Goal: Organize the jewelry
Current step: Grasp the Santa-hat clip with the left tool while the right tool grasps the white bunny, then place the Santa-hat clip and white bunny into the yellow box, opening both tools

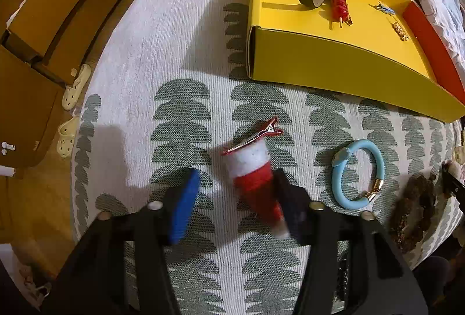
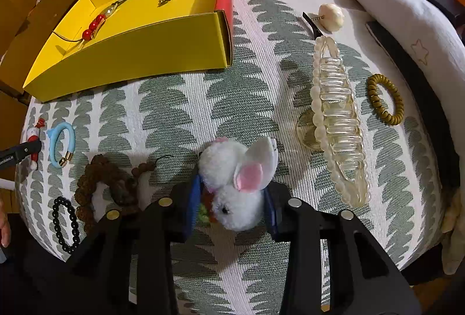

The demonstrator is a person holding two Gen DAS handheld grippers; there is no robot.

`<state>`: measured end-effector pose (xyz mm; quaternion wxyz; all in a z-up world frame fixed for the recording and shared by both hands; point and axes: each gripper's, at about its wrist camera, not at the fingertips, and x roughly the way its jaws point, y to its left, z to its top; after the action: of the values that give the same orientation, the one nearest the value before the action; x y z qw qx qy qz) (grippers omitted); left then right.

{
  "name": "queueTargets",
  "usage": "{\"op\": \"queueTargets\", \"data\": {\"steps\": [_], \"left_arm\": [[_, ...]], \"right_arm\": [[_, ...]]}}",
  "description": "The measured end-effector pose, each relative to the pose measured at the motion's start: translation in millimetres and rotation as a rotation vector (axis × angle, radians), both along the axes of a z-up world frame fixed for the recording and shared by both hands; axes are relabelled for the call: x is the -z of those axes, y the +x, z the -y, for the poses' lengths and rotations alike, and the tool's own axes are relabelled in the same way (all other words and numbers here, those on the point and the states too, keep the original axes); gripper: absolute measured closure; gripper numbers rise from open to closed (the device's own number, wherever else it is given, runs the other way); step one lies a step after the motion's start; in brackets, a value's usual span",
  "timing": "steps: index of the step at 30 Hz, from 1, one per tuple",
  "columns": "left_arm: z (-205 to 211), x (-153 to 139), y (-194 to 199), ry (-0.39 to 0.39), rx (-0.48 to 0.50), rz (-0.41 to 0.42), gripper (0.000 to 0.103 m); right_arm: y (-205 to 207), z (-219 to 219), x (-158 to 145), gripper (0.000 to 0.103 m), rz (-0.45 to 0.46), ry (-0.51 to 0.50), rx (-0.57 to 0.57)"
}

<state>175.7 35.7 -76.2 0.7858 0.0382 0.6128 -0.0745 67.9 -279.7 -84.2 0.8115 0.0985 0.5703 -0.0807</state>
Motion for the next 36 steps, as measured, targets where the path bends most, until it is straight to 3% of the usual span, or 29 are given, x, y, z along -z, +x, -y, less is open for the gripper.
{"op": "queueTargets", "data": {"steps": [2, 4, 8, 14, 23, 30, 36], "left_arm": [[0, 0, 1, -0.016, 0.002, -0.004, 0.072], [1, -1, 1, -0.050, 0.005, -0.021, 0.080], [1, -3, 0, -0.085, 0.014, -0.025, 0.087], [-1, -19, -6, -0.106, 0.026, 0.004, 0.088], [6, -66, -16, -0.158, 0.080, 0.075, 0.088], [39, -102, 14, -0.206, 0.143, 0.117, 0.088], [79, -109, 58, -0.249, 0.192, 0.098, 0.088]], "right_arm": [[0, 1, -1, 0.069, 0.006, 0.006, 0.002], [0, 2, -1, 0.070, 0.005, 0.013, 0.001], [-1, 3, -1, 0.072, 0.004, 0.027, 0.002], [-6, 5, -14, 0.074, 0.039, 0.037, 0.017], [-7, -2, -76, 0.074, 0.169, 0.076, -0.023], [53, -28, -124, 0.074, 0.251, 0.115, -0.104], [115, -42, -113, 0.074, 0.205, 0.116, -0.138]]}}
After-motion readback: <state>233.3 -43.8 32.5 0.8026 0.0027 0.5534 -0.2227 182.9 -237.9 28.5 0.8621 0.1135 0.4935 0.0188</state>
